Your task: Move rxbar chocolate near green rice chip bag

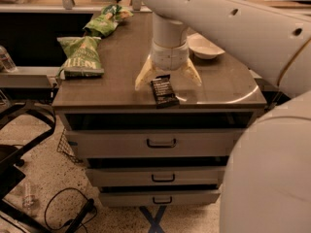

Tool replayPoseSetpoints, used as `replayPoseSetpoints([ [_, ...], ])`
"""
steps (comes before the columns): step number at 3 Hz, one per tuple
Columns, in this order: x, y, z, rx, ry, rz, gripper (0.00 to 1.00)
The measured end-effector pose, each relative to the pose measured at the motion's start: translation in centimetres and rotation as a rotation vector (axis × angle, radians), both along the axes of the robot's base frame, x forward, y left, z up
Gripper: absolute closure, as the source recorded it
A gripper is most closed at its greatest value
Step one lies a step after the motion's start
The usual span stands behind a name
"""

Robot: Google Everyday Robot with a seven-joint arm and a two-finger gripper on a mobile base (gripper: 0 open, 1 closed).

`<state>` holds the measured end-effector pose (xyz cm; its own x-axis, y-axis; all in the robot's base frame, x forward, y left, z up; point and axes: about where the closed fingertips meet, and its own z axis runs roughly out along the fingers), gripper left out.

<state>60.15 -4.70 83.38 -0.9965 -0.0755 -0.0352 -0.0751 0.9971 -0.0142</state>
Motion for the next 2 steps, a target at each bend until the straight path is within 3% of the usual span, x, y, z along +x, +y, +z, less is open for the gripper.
replayPoseSetpoints([
  [1, 0.6, 0.6, -1.7, 0.012, -0.029, 0.056, 0.00],
  [2, 0.9, 1.0, -3.5, 0.011, -0.025, 0.096, 0.18],
])
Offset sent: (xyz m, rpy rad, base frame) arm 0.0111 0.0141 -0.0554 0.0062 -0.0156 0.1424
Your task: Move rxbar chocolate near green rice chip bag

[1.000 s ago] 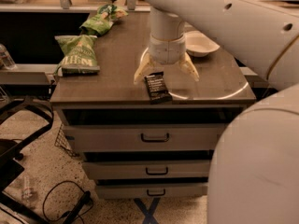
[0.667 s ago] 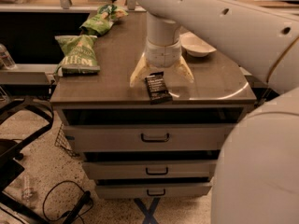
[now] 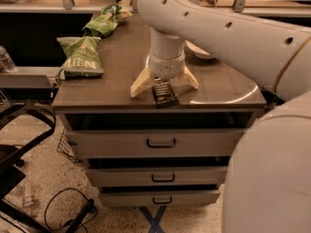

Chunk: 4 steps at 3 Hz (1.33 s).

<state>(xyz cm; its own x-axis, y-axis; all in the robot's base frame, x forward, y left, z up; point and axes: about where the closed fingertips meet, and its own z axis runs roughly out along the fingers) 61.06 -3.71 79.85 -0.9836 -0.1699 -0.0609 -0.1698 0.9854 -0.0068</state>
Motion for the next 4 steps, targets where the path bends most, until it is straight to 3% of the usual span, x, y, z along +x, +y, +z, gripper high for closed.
replayPoseSetpoints([
  [3, 0.0, 0.0, 2.1, 0.000, 0.001, 0.003, 0.87],
  [4, 0.0, 0.0, 3.5, 0.000, 0.001, 0.003, 1.00],
])
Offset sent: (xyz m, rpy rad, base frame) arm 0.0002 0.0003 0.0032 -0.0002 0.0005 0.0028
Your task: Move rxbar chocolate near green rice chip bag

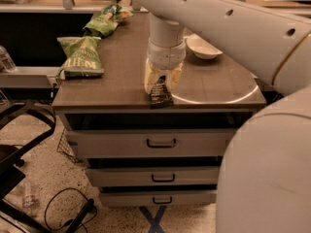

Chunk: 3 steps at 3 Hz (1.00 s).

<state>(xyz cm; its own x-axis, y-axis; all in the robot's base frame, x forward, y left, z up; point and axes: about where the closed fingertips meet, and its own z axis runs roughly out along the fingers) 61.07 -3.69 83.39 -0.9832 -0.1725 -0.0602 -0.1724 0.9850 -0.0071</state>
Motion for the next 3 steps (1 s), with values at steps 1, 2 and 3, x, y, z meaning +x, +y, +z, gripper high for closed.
replayPoseSetpoints([
  [1, 0.0, 0.0, 0.0, 0.000, 0.000, 0.000, 1.00],
  [2, 1.2, -0.1, 2.7, -0.011, -0.041, 0.002, 1.00],
  [3, 3.6, -0.4, 6.5, -0.059, -0.087, 0.002, 1.00],
])
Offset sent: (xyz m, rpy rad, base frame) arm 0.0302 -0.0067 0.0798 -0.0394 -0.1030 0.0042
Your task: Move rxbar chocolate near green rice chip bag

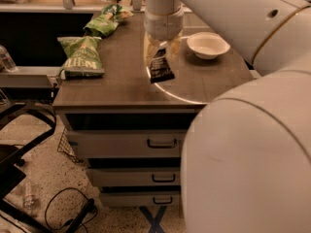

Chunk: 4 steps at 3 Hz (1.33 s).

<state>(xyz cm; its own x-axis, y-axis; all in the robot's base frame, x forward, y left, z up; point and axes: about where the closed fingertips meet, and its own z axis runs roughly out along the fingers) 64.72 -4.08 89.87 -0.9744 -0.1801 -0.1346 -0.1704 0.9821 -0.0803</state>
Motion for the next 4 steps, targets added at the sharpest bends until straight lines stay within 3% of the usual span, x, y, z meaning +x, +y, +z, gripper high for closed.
replayPoseSetpoints([
  [1, 3.6, -0.5, 3.3, 0.002, -0.073, -0.036, 1.00],
  [2, 7.8, 0.3, 4.8, 0.052, -0.159, -0.071, 1.00],
  [3, 11.2, 1.8, 7.8, 0.160, -0.281, -0.079, 1.00],
  [4, 12.0, 2.6, 10.2, 0.199, -0.345, -0.069, 1.00],
])
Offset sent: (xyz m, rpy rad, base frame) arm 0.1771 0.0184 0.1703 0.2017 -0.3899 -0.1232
